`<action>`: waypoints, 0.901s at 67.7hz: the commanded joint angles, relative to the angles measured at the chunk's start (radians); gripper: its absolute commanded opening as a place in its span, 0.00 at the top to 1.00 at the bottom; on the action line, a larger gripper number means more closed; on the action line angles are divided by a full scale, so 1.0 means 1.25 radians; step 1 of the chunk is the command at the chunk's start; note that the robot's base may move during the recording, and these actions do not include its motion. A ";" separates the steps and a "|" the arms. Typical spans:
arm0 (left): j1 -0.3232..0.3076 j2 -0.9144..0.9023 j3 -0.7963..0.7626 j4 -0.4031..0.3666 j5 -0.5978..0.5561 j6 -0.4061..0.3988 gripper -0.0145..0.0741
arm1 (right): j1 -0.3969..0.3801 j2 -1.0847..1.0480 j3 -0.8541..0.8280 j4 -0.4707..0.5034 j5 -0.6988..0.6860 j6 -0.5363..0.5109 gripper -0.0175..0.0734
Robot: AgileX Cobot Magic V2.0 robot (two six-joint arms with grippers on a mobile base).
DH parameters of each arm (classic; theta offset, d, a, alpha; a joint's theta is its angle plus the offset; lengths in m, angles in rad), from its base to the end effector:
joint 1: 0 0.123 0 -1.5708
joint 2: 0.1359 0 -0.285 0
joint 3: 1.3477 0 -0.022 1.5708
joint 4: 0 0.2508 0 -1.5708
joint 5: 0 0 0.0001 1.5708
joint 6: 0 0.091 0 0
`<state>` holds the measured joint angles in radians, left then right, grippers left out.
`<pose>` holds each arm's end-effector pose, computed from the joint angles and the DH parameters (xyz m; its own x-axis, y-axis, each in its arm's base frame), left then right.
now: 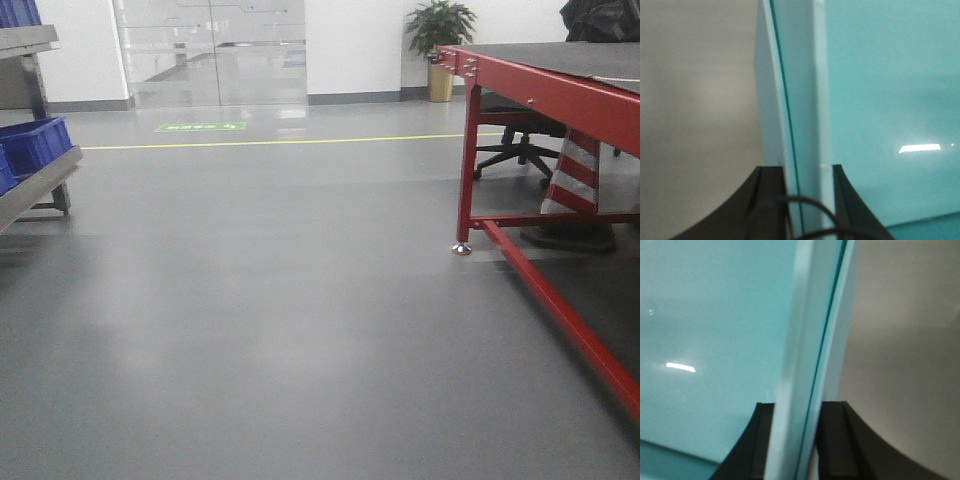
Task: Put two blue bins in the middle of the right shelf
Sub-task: 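Drive past the red workbench holding the teal bin in both grippers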
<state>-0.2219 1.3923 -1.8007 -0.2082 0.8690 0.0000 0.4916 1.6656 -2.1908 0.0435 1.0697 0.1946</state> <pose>0.2719 -0.0761 0.5144 -0.3917 -0.0484 -0.9188 0.3112 0.9328 -0.1818 0.2975 0.1632 0.5224 -0.4873 -0.0185 -0.8731 -0.4071 0.8893 0.2083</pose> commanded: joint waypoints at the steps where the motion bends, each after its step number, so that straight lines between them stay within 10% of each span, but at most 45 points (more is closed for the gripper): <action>1: -0.004 -0.017 -0.014 -0.054 -0.088 0.000 0.96 | 0.000 -0.010 -0.011 0.015 -0.055 -0.003 0.98; 61: -0.004 -0.017 -0.014 -0.054 -0.088 0.000 0.96 | 0.000 -0.010 -0.011 0.015 -0.055 -0.003 0.98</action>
<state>-0.2219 1.3923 -1.8007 -0.2082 0.8690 0.0000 0.4916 1.6656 -2.1908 0.0435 1.0697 0.1946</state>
